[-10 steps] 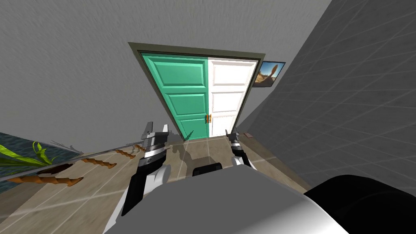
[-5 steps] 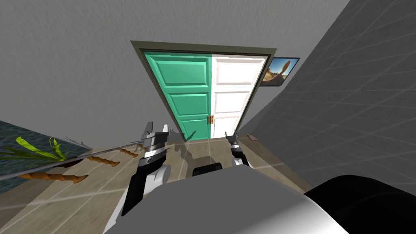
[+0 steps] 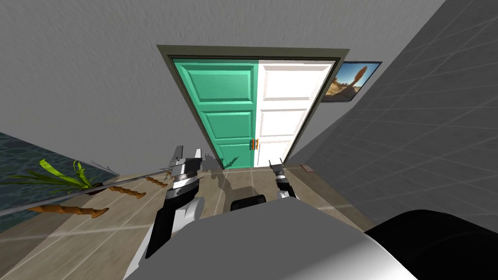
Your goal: Pull the door open
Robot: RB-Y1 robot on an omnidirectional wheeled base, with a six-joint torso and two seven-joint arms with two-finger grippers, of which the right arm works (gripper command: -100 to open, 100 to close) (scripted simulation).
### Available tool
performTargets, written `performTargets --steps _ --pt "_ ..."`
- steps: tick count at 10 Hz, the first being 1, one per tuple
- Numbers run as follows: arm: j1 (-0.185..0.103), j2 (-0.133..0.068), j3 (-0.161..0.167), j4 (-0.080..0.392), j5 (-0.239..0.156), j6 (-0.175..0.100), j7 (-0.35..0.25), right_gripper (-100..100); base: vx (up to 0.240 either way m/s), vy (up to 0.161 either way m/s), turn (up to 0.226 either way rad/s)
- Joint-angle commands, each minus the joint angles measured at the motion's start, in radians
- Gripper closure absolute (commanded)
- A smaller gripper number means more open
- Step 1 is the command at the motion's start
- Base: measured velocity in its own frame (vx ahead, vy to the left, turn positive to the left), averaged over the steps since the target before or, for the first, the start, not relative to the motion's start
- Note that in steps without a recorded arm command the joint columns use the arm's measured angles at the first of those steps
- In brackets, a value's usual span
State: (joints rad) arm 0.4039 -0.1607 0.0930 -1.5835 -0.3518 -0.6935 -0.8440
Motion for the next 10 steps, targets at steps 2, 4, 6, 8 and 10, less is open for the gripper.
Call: performTargets --steps 2,4,6,8,10 --pt "-0.009 -0.014 0.007 0.052 -0.028 -0.011 -0.062 -100 0.097 0.013 0.073" --pt "-0.018 -0.022 0.014 0.097 -0.047 -0.022 -0.104 -100 0.113 0.01 0.073" --pt "-0.028 -0.03 0.021 0.142 -0.066 -0.033 -0.147 -100 0.096 -0.004 0.074" --pt "-0.037 -0.037 0.028 0.183 -0.084 -0.043 -0.187 -100 0.107 0.006 0.069" --pt "-0.046 -0.045 0.034 0.225 -0.103 -0.054 -0.227 -100 0.112 0.005 0.065"
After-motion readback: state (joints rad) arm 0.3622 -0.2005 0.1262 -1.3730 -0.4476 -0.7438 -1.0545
